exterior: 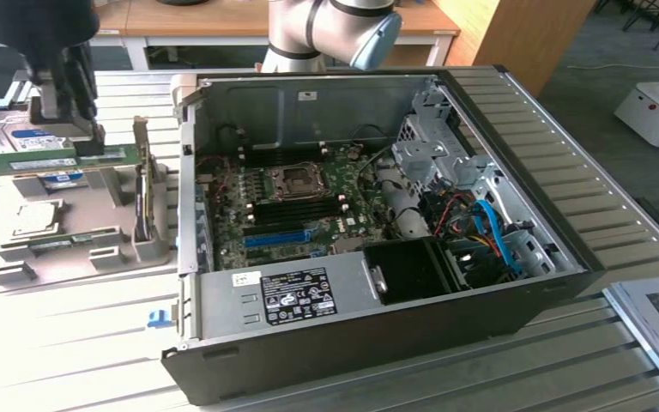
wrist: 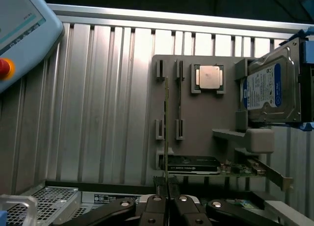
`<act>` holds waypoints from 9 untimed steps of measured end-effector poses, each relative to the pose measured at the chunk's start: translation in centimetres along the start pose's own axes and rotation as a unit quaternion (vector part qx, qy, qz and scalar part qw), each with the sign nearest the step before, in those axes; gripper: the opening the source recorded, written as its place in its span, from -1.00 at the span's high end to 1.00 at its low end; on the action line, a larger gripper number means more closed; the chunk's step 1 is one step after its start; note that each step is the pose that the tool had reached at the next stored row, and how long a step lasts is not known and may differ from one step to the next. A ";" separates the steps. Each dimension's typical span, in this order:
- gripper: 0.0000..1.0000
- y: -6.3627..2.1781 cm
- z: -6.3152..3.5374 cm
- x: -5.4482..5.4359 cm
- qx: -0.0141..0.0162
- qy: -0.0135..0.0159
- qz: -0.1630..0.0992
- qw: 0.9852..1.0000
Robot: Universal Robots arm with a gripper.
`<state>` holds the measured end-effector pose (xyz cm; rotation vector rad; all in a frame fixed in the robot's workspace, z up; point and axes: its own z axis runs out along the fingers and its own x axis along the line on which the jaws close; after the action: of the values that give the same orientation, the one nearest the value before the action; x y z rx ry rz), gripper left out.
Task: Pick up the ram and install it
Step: 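Pick up the ram and move it above insertion slot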
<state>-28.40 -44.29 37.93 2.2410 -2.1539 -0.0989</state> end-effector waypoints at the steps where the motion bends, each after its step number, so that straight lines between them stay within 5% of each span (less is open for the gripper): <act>1: 0.76 -0.30 -0.02 0.0 0.000 0.000 0.000 1.000; 9: 0.76 -2.61 -0.19 0.1 -0.002 0.000 0.000 1.000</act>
<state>-25.78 -44.29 37.95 2.2384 -2.1515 -0.1041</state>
